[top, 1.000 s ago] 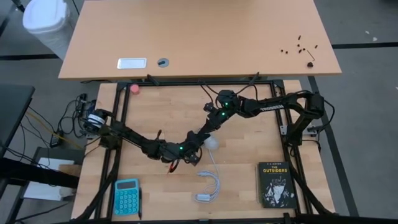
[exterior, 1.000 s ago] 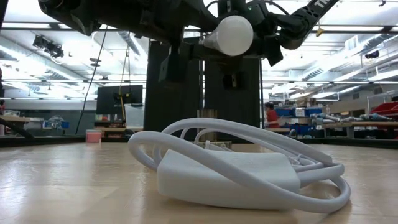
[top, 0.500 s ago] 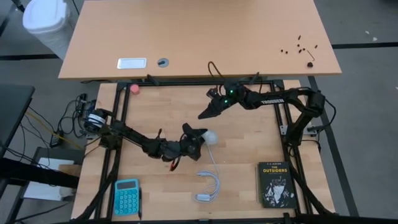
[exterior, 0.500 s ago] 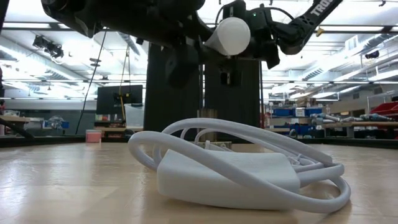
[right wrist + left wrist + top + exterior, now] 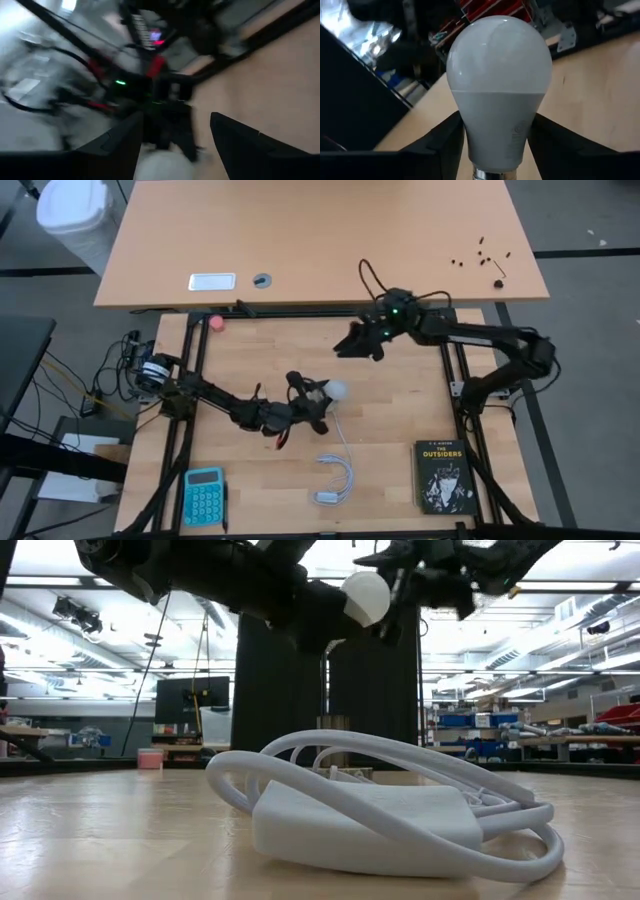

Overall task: Screw lightbulb
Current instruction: Insert the white lightbulb into the silver lamp

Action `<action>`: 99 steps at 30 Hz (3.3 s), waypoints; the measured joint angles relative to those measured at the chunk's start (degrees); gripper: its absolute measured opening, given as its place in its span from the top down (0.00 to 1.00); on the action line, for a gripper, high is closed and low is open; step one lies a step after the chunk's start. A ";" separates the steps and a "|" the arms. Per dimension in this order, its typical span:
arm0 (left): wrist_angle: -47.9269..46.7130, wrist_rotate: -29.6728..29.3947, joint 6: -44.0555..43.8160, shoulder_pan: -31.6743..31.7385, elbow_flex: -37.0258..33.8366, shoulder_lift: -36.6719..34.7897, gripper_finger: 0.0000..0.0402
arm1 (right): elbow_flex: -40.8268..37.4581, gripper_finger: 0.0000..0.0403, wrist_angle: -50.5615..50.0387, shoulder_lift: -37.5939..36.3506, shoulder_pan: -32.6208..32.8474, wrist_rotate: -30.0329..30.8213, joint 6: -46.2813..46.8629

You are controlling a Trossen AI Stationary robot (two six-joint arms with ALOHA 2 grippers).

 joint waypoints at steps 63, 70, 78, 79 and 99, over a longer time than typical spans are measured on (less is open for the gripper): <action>37.02 21.91 -28.76 7.17 -10.96 12.39 0.51 | -16.76 0.42 -3.50 -2.72 21.79 47.73 -11.25; 33.86 21.87 -28.74 7.53 -10.21 12.39 0.51 | -16.74 0.43 0.19 -2.38 22.41 47.69 -11.18; 33.31 19.98 -27.45 7.53 -10.25 12.39 0.51 | -16.74 0.43 0.81 -2.31 22.51 47.82 -11.24; 33.31 19.92 -27.45 7.53 -10.25 12.39 0.51 | -16.73 0.43 0.57 -2.31 22.51 47.82 -11.23; 27.69 4.83 -30.59 3.57 -10.27 12.39 0.51 | -16.70 0.43 -2.62 -2.29 22.43 49.38 -11.35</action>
